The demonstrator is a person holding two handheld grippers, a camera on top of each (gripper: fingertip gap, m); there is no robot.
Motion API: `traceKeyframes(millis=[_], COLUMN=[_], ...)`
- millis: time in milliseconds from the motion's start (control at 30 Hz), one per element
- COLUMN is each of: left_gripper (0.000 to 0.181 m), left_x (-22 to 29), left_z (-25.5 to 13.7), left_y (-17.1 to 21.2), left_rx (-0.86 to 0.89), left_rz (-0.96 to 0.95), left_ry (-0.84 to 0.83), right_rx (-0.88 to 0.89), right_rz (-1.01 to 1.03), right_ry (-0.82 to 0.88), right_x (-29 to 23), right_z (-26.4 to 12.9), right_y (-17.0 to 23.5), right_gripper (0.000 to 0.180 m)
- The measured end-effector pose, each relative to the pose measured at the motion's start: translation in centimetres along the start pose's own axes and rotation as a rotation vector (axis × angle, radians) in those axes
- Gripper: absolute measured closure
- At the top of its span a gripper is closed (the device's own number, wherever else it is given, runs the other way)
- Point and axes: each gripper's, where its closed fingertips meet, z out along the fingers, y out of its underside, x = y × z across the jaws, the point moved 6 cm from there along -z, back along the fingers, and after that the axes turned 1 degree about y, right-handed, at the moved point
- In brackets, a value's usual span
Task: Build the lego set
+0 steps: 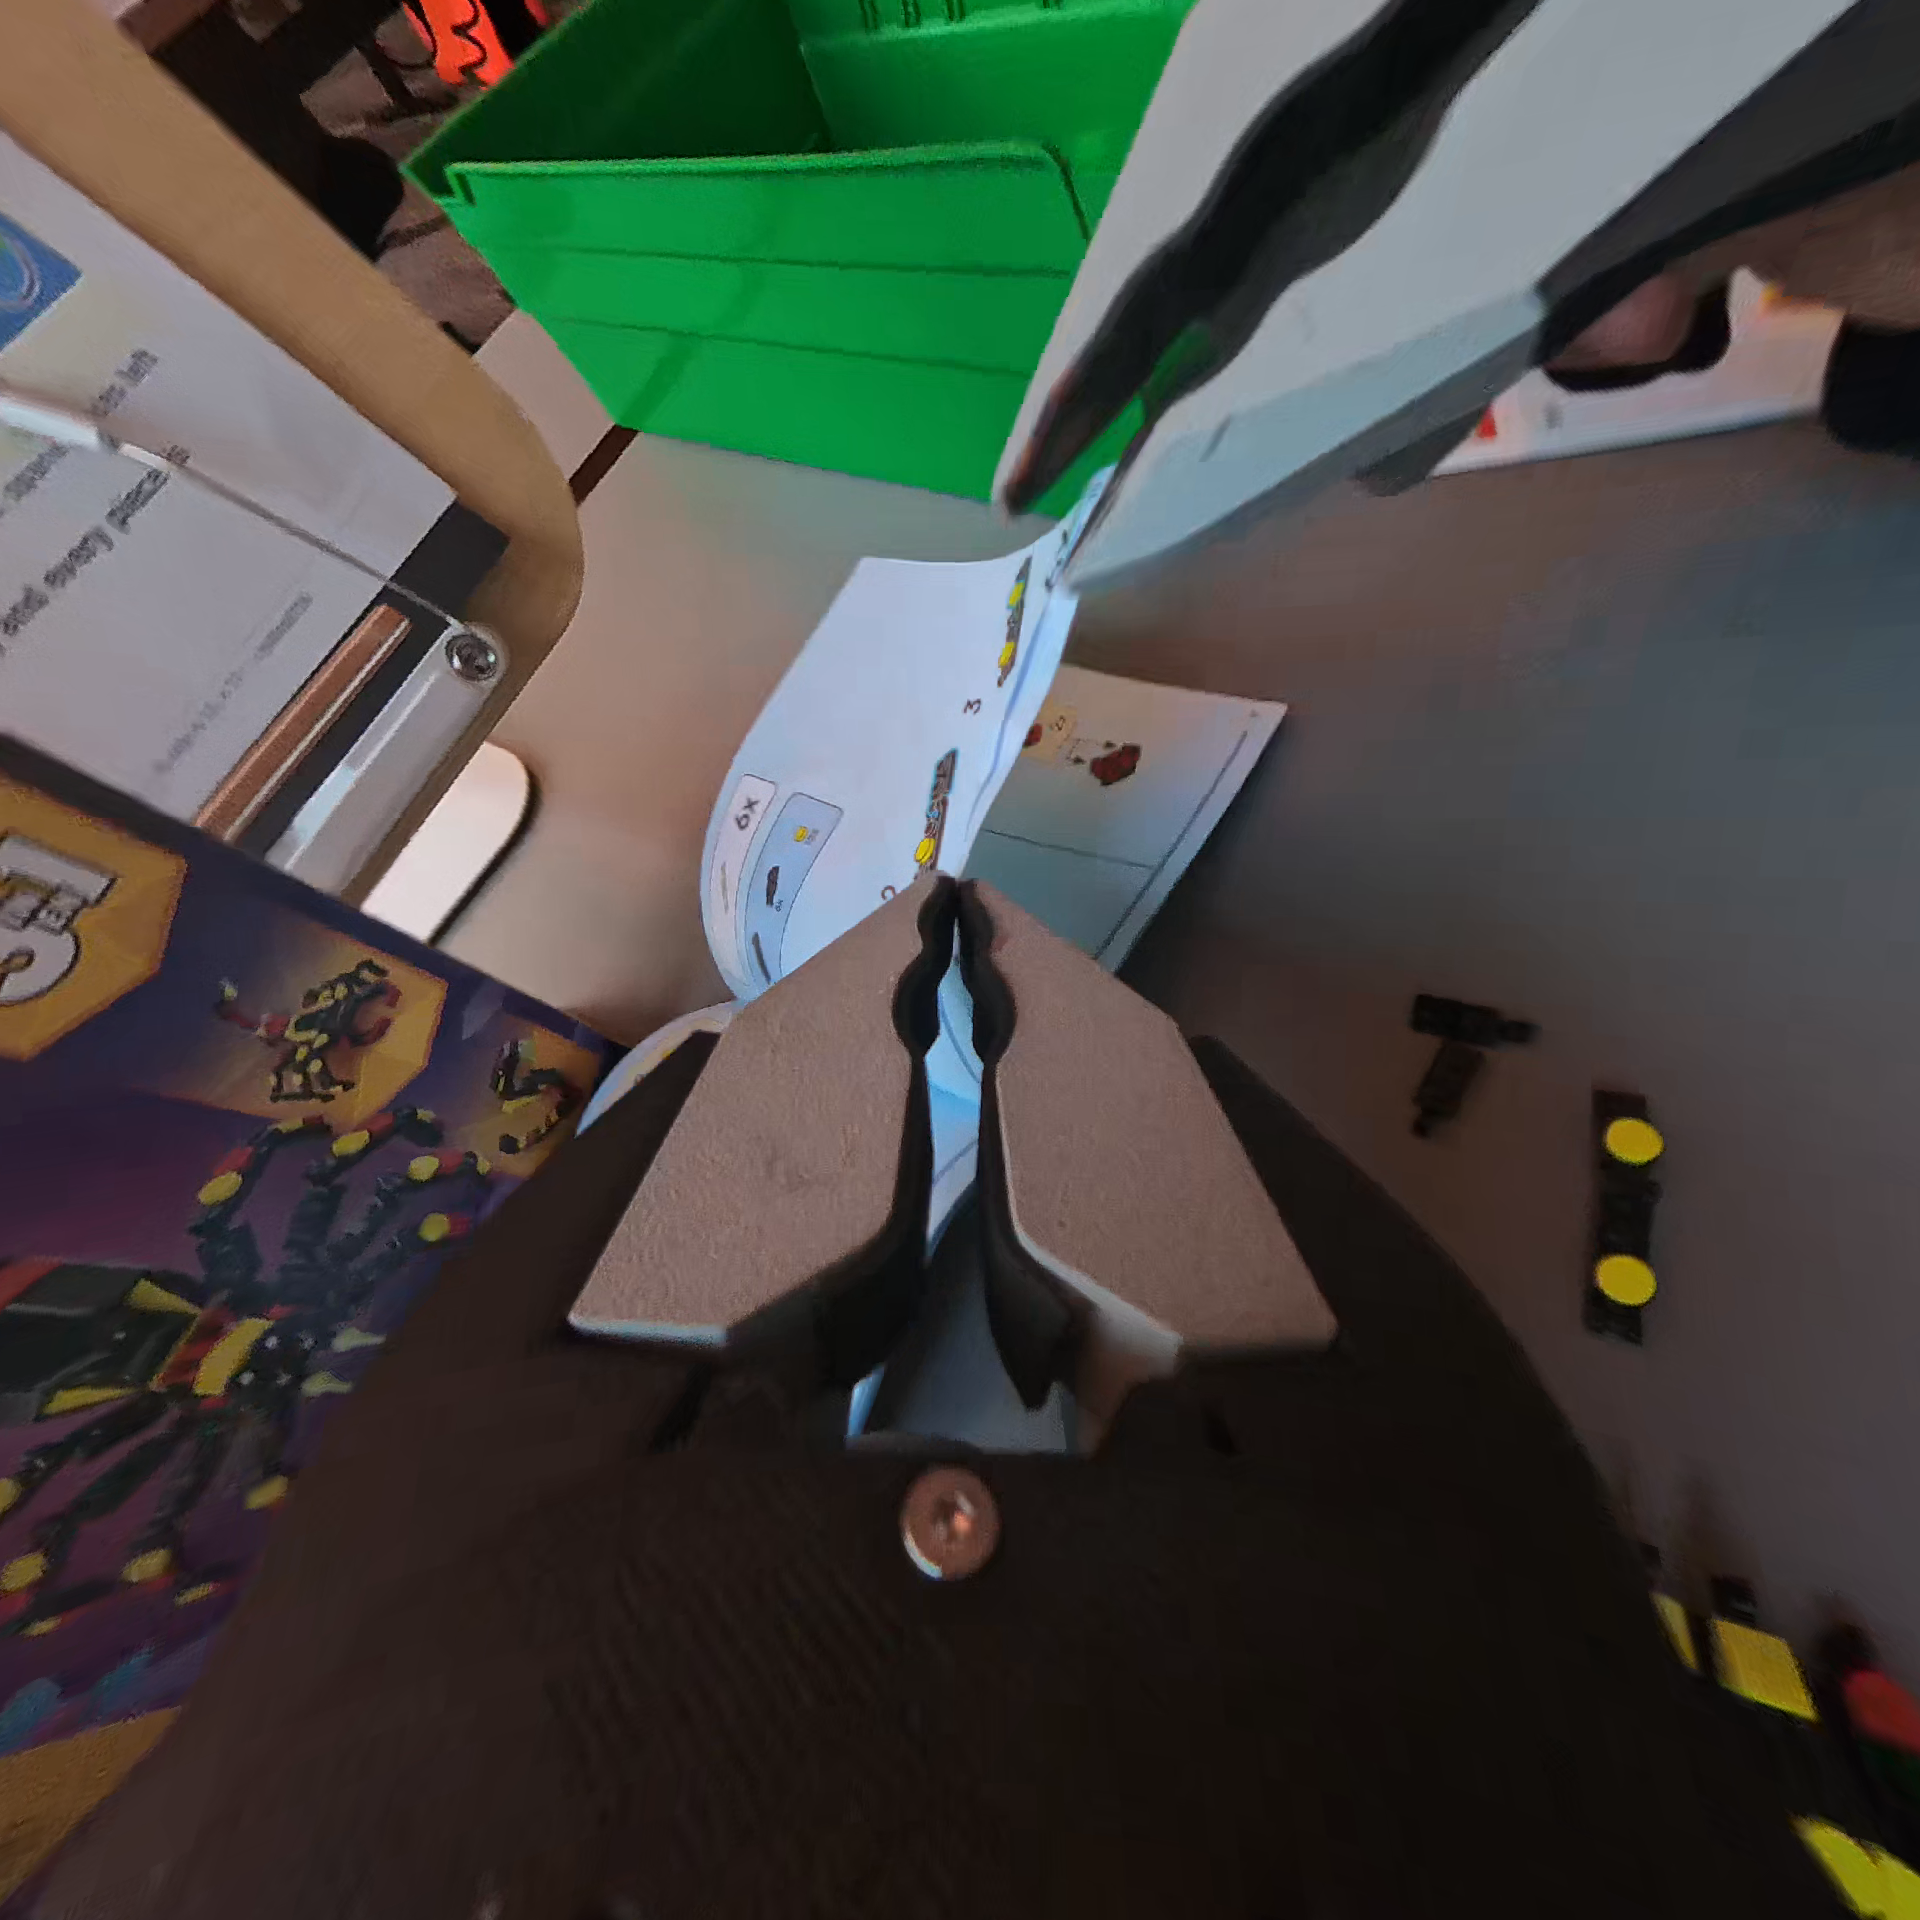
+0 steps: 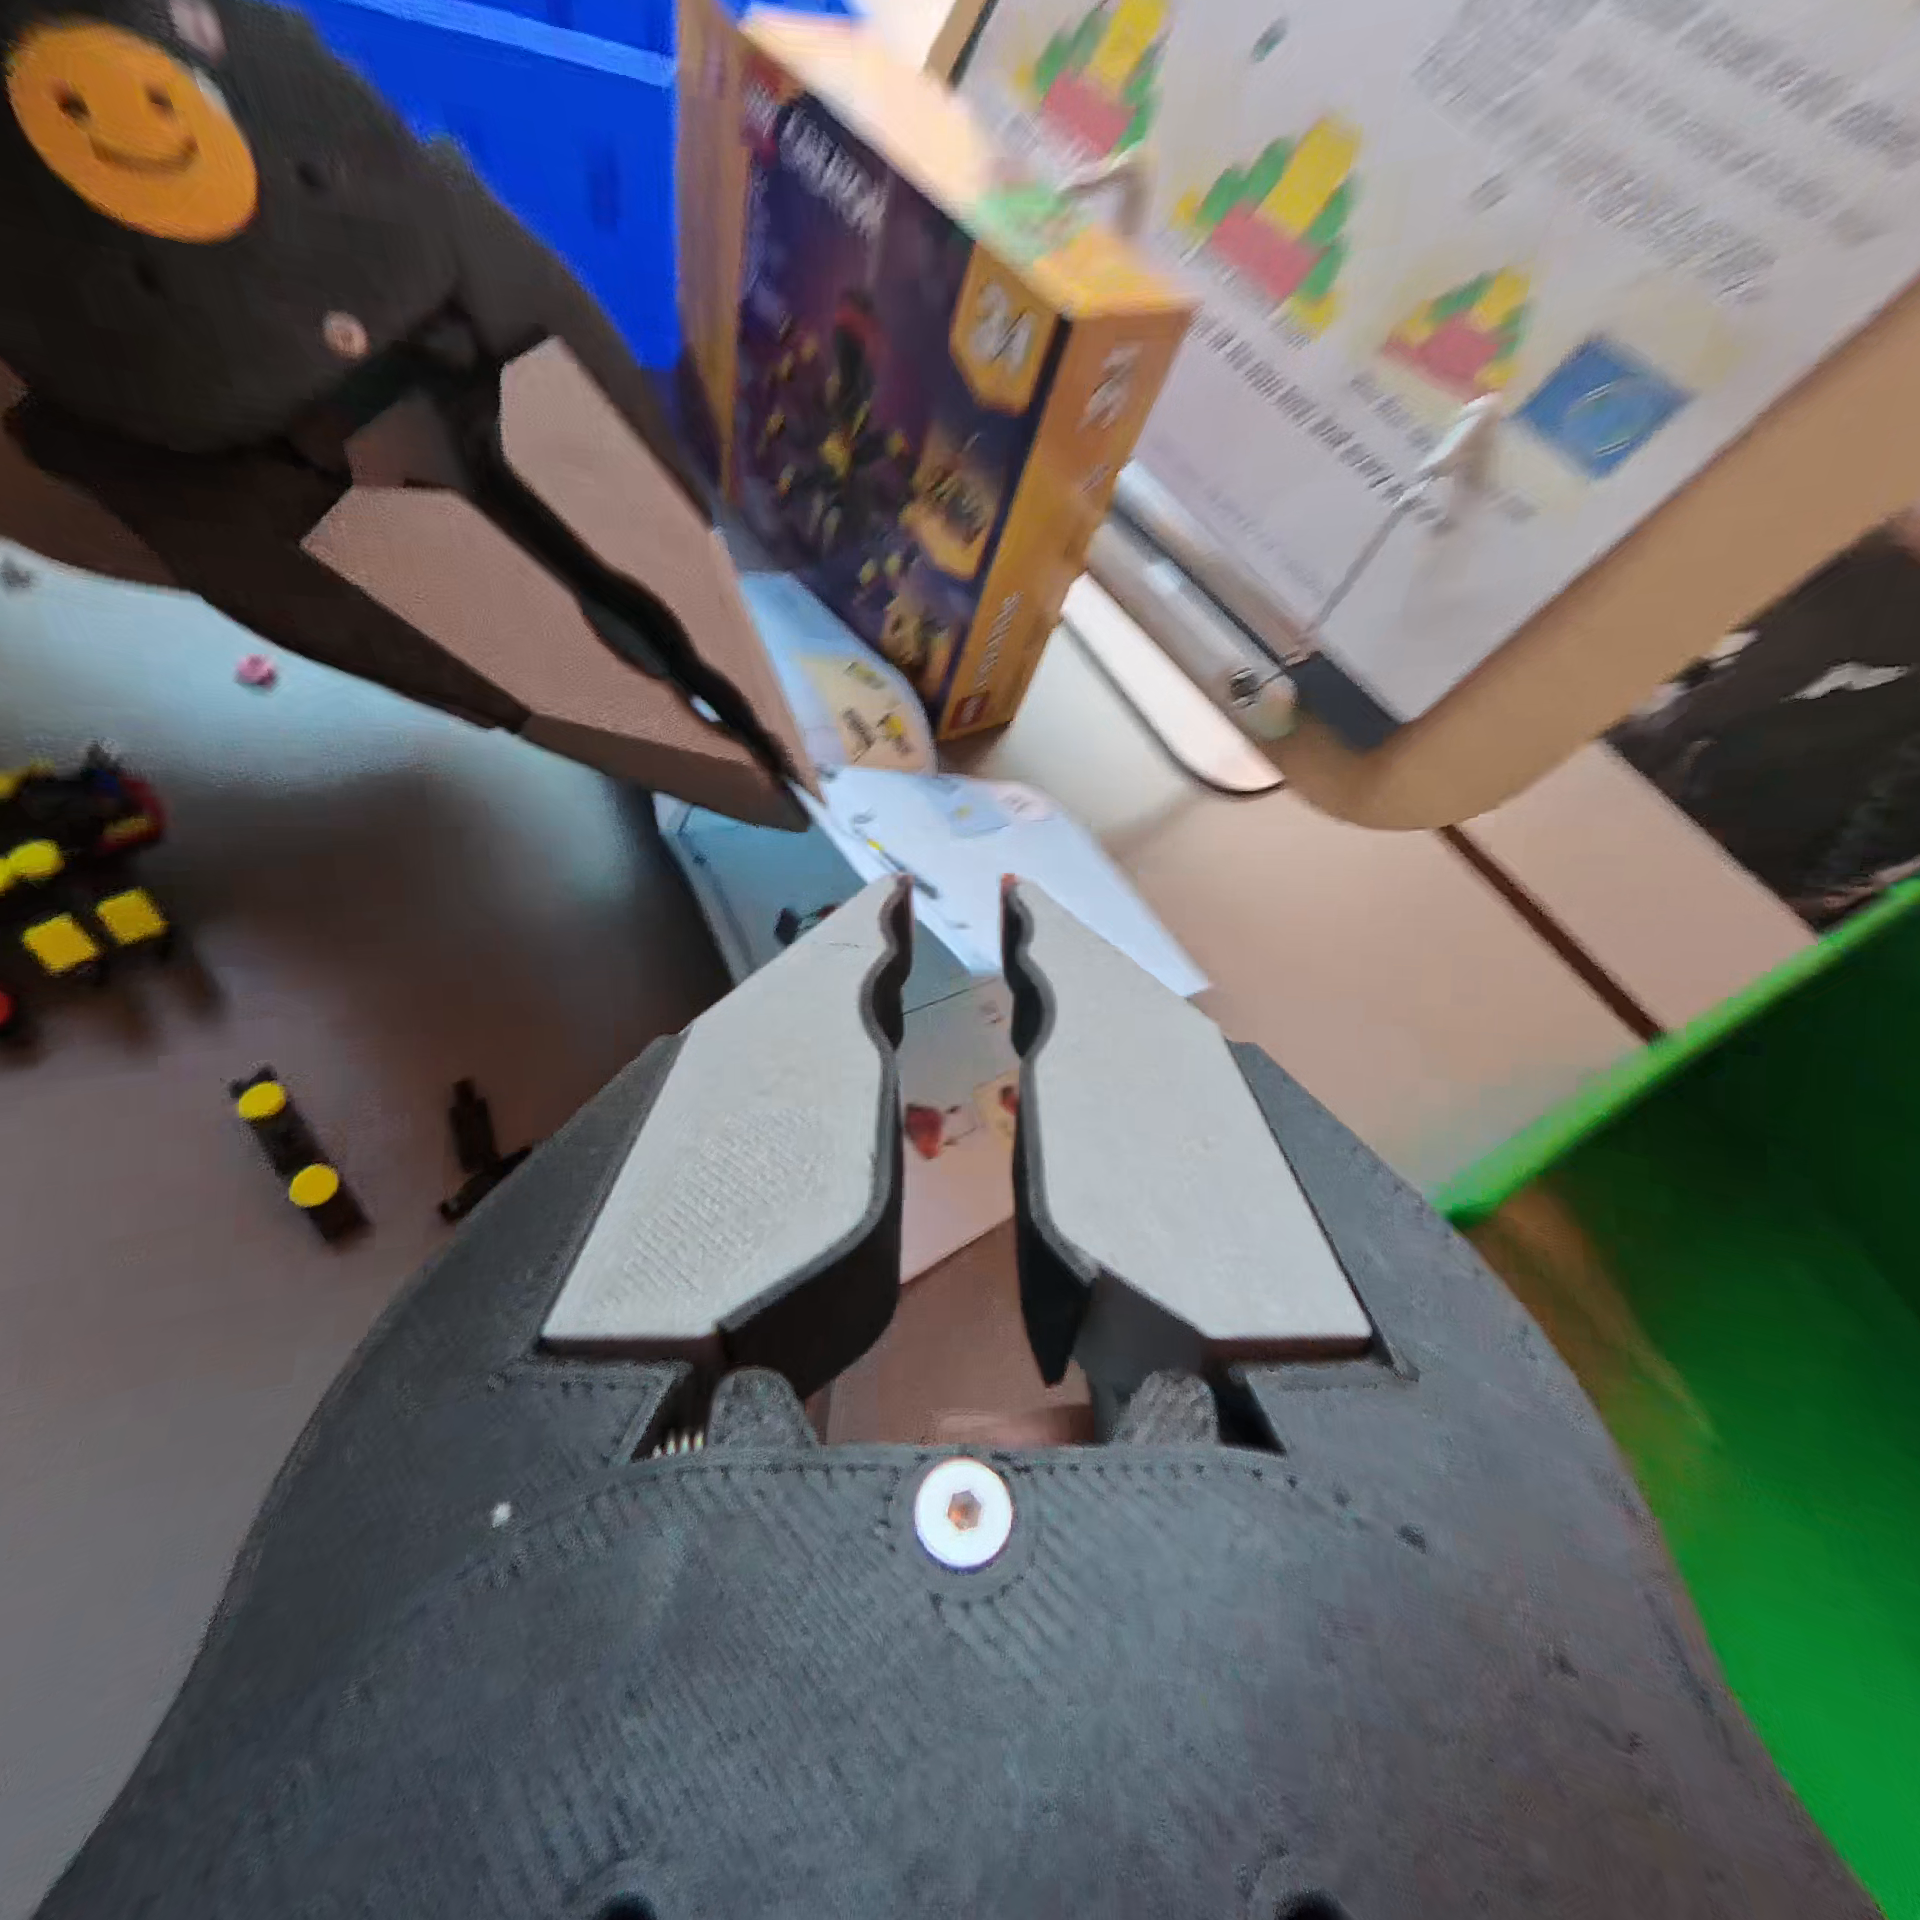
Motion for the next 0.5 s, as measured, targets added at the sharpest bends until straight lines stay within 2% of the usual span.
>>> traceKeyframes(millis=[100, 133, 167, 233, 433, 500], left_gripper=[0.181, 0.181, 0.181, 0.181, 0.177, 0.165], left_x=[-1.2, -1.5, -1.6, -1.5, -1.2, -1.0], left_z=[-0.9, -1.4, -1.8, -2.7, -3.7, -4.0], left_y=[0.3, 0.4, 0.5, 0.8, 1.9, 2.2], left_rx=[0.081, 0.117, 0.159, 0.219, 0.189, 0.163], left_rz=[-0.181, -0.229, -0.270, -0.322, -0.370, -0.399], left_ry=[0.015, 0.018, 0.029, 0.053, 0.045, 0.054], right_rx=[0.063, 0.036, -0.004, -0.063, -0.036, -0.019], right_rz=[0.111, 0.175, 0.253, 0.410, 0.576, 0.595], right_ry=[0.014, -0.028, -0.105, -0.260, -0.242, -0.301], right_x=[1.3, 1.3, 1.0, 0.0, -1.1, -2.2], right_z=[-2.1, -2.3, -2.0, -0.7, 4.7, 6.1], right_y=[-0.5, 0.1, 0.7, 1.7, 1.5, 0.6], right_gripper=[0.168, 0.180, 0.180, 0.180, 0.176, 0.175])
